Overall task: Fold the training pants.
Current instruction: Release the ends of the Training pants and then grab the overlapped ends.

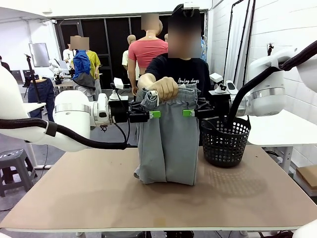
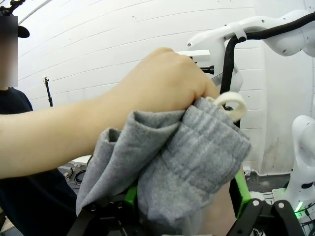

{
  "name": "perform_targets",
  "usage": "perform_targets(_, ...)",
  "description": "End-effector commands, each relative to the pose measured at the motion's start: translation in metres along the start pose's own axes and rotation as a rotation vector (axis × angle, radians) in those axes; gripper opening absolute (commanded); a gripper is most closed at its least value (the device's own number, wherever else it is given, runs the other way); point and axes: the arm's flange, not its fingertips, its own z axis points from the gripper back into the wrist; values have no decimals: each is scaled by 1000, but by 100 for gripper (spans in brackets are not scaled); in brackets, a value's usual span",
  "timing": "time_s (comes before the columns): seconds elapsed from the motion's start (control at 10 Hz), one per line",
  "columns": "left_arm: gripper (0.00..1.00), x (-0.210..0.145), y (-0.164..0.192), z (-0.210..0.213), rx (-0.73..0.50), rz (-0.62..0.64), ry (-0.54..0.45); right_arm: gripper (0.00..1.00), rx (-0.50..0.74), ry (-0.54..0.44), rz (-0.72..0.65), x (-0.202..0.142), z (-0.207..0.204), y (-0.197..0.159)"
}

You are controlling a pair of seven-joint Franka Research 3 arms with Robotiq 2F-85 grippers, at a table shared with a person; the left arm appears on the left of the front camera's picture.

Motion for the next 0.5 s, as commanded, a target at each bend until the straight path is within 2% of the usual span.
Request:
perform_targets(0.0, 89, -4, -10, 15, 53, -2, 3, 100, -23, 26, -18, -2, 9, 8)
perform_targets(0.4, 89, -11, -15, 31, 127, -14, 3, 100, -78, 37, -39, -9, 25, 24)
